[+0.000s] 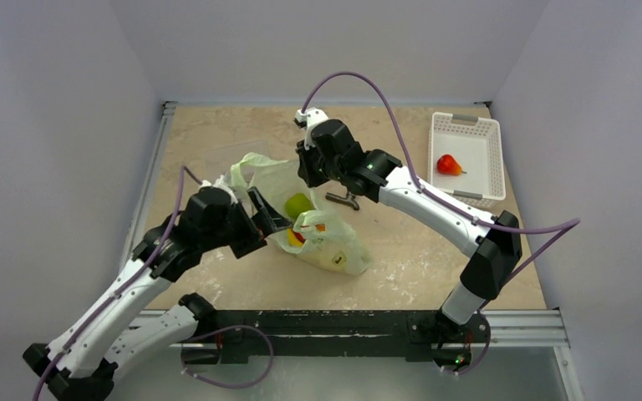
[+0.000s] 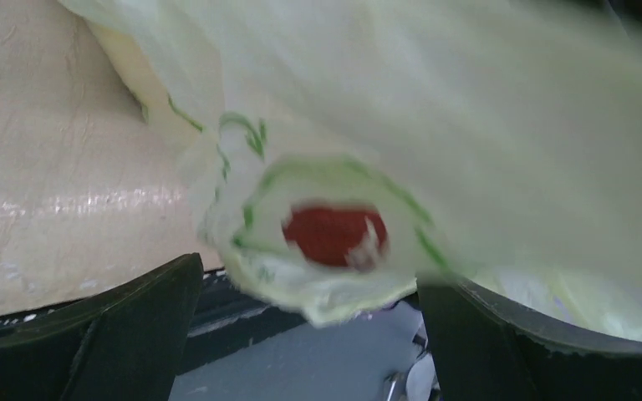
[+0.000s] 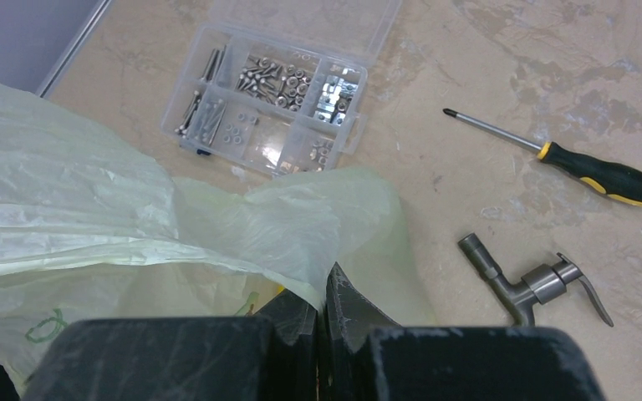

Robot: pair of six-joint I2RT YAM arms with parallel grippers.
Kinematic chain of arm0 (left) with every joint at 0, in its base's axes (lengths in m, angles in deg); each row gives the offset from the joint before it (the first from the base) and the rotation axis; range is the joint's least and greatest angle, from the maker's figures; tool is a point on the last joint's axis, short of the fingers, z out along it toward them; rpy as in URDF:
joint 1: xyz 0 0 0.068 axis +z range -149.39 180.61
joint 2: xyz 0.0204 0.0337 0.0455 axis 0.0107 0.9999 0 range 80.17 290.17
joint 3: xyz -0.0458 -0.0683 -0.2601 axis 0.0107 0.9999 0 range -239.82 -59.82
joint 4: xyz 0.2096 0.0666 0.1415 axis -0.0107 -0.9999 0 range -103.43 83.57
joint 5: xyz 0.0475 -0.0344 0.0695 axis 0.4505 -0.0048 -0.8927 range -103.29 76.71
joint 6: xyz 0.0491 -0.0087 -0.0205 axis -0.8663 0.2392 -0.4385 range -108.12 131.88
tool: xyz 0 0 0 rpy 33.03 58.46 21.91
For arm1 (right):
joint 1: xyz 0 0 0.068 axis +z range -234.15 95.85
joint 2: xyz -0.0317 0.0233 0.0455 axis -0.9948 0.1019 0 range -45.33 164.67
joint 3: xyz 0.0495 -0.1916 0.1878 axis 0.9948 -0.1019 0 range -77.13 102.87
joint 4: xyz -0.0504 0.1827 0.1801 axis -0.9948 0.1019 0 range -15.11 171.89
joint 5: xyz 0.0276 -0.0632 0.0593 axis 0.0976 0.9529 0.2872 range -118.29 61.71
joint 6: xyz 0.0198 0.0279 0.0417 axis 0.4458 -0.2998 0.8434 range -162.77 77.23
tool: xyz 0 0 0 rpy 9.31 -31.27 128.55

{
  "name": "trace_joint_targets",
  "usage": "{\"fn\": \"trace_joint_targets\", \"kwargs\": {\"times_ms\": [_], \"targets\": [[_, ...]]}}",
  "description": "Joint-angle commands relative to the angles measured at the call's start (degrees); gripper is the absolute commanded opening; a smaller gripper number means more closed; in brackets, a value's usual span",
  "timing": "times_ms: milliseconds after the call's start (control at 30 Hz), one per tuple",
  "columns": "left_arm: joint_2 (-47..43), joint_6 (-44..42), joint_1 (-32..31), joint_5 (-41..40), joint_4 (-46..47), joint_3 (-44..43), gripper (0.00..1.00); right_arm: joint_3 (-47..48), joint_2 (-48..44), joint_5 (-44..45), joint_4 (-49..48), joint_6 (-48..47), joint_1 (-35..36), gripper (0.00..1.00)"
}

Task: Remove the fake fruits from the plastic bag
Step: Adjust the plastic bag at the center of the board.

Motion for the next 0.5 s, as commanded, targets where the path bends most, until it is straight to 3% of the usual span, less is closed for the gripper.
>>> {"fn": "trace_joint_targets", "kwargs": {"times_ms": [0,33,100,200,267,367,467], "targets": [[6.46,11.37,-2.28,-8.47,10.96,2.59,0.99,0.44,-2.22,-1.15,-2.04,0.63,-0.13,0.00],[7.44,12.54,-2.51,-8.44,12.39,3.49,0.96,0.14,-2.56,-1.05,-2.05,0.59,-0.08,0.00],[8.84,12.96,-3.22,-8.21,14.77,4.42,0.76,-0.51,-3.29,-0.26,-2.21,0.58,-0.19,0.00],[7.95,8.53,-3.39,-9.19,14.93,4.49,0.25,-1.85,-4.29,-5.85,-3.38,0.22,-2.31,0.00],[6.12,2.16,-2.51,-12.36,11.08,0.95,0.00,-3.78,-5.47,-12.78,-5.29,0.61,-5.65,0.00],[4.76,-7.34,1.23,-14.99,1.15,-8.23,0.00,-7.94,-7.30,-21.13,-7.30,-0.65,-11.67,0.00],[5.32,-15.07,7.53,-7.99,-0.29,-13.68,0.00,-12.12,-7.83,-29.36,-9.68,-1.52,-17.72,0.00]]}}
